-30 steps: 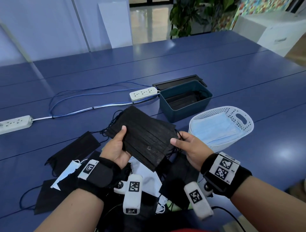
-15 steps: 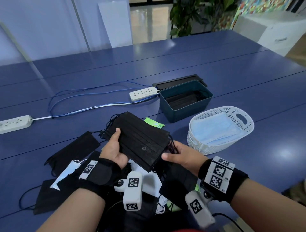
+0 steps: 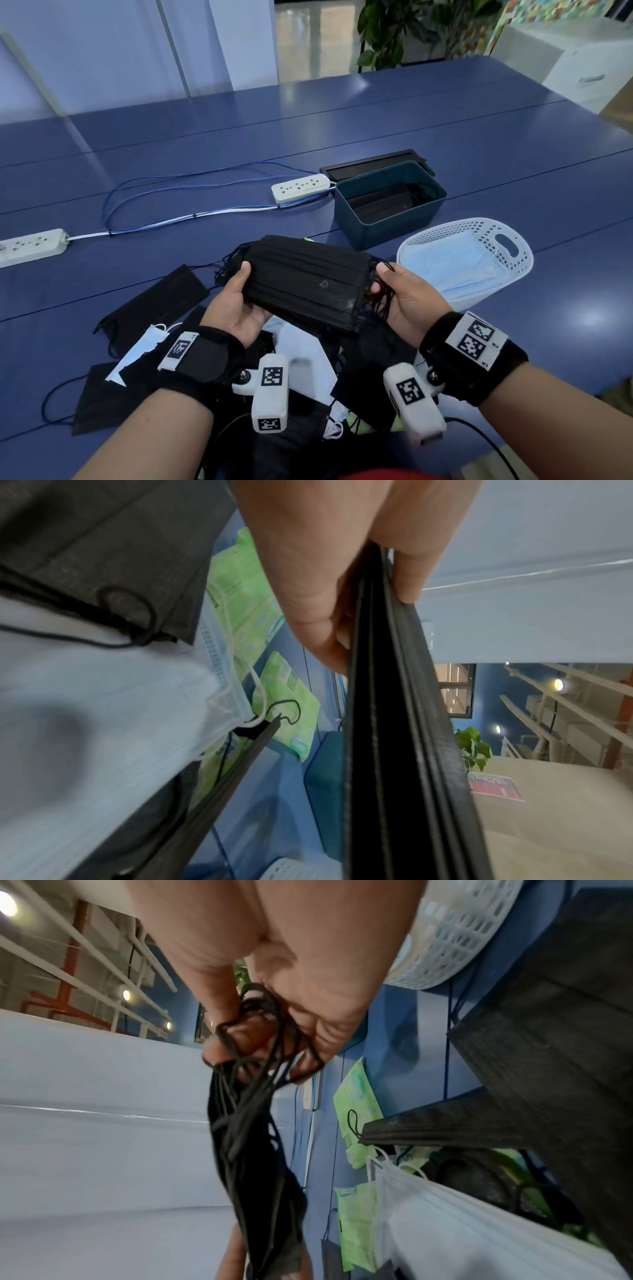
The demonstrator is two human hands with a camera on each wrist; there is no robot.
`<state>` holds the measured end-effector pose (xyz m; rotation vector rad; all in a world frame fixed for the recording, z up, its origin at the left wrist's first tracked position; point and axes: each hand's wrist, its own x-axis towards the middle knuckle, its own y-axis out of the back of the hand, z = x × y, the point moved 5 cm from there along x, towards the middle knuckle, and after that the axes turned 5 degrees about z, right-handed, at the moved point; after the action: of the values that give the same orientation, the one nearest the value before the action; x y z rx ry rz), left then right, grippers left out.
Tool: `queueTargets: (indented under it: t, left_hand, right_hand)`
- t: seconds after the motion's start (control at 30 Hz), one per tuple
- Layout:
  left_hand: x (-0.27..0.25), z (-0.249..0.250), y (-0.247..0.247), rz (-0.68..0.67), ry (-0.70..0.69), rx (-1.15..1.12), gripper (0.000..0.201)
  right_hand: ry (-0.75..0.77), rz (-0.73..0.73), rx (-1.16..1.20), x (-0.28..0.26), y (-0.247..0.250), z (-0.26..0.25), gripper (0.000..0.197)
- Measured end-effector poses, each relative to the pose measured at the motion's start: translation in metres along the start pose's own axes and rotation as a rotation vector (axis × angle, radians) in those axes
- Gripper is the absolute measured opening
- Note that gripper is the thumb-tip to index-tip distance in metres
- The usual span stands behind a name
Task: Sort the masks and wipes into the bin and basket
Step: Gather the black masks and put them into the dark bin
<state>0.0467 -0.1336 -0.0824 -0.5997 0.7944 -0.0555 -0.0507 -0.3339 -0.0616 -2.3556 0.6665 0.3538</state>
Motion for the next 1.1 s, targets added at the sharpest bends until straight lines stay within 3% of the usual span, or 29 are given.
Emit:
queueTargets:
  t: [0.2,0.3,0.4,0.53,0.6,0.67,0.77,0.87,1.0,1.1]
  left_hand:
    - [-0.007,-0.014,-0.002,-0.123,0.063,0.091,0.03]
    - [-0.009,-0.006,-0.004,-0.171,0.005,-0.037,0.024]
    - [-0.007,0.007,-0.002,-0.161,-0.058,-0.118,0.023]
    - [-0.006,0.01,-0.005,-0.126,-0.102,0.062,0.029]
    - [-0.01,0.007,-0.015,-0.153,-0.169,0.224,0.033]
    - [-0.017,0.002,-0.028,-0.185,-0.263,0.387,0.03]
    - [-0.028,-0.006,-0.048,-0.243,-0.406,0.607,0.025]
    - [-0.027,-0.012,-0.054,-0.355,-0.459,0.74,0.043]
    - [-0.011,-0.019,-0.031,-0.356,-0.33,0.869,0.074]
    - [-0.008,-0.03,-0.019,-0.393,-0.245,0.886,0.074]
  right_hand:
    - [-0.009,0.052,-0.245,-0.003,-0.001,0.004,0.02]
    - [-0.04,-0.03,-0.279,-0.005,-0.002,0.014,0.01]
    - [0.02,-0.05,-0.626,-0.005,0.002,0.019,0.014]
    - [0.229,0.067,-0.947,0.0,0.009,0.003,0.063]
    - [0.254,-0.037,-1.026,0.001,0.001,-0.002,0.088]
    - [0.276,-0.171,-1.137,0.001,-0.013,-0.001,0.096]
    - [0.312,-0.201,-1.154,0.004,-0.022,0.003,0.078]
    - [0.235,-0.125,-0.98,0.007,-0.011,0.012,0.059]
    - [0.148,-0.182,-0.925,0.004,0.002,0.022,0.061]
    - [0.113,-0.251,-0.997,0.001,0.001,0.028,0.059]
